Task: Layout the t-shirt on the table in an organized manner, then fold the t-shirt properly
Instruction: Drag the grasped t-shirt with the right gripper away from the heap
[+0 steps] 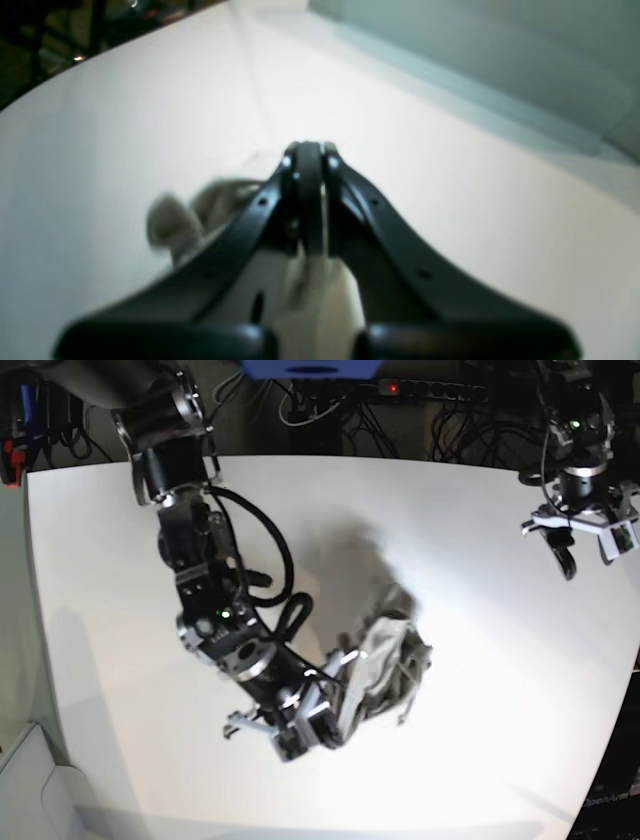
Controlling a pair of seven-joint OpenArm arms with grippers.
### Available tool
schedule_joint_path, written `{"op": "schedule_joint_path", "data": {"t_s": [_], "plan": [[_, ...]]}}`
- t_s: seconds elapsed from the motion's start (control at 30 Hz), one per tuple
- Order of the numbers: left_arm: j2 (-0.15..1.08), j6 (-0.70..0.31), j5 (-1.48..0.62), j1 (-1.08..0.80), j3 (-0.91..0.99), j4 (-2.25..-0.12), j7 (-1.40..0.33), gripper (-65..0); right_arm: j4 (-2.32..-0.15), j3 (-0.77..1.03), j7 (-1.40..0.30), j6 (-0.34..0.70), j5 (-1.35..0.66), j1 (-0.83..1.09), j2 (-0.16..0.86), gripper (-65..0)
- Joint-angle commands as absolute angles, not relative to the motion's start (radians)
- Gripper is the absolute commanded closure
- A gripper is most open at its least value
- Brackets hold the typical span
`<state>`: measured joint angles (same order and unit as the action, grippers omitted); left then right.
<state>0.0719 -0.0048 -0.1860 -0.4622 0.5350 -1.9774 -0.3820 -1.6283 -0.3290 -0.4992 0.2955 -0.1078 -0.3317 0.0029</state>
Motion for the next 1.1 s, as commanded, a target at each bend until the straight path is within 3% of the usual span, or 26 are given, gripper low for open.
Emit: {"op": "schedule_joint_path", "data": {"t_s": [0.0, 0.33, 1.07], "plan": [[0.081, -0.005, -0.186, -0.463, 0.538, -1.998, -0.354, -37.6, -1.676, -0.312, -0.476, 0.314, -0.116, -0.355, 0.001, 0.0], [0.082, -0.005, -0.186, -0.478, 0.542, -1.998, -0.354, -37.6, -1.888, -0.265, -0.644, 0.314, -0.113, -0.530, 0.005, 0.0], [0.120, -0.005, -0.182, -0.501, 0.545, -2.000, -0.360, -37.9, -1.840, 0.076, -0.662, 0.314, -0.113, -0.975, 0.071, 0.0]]}}
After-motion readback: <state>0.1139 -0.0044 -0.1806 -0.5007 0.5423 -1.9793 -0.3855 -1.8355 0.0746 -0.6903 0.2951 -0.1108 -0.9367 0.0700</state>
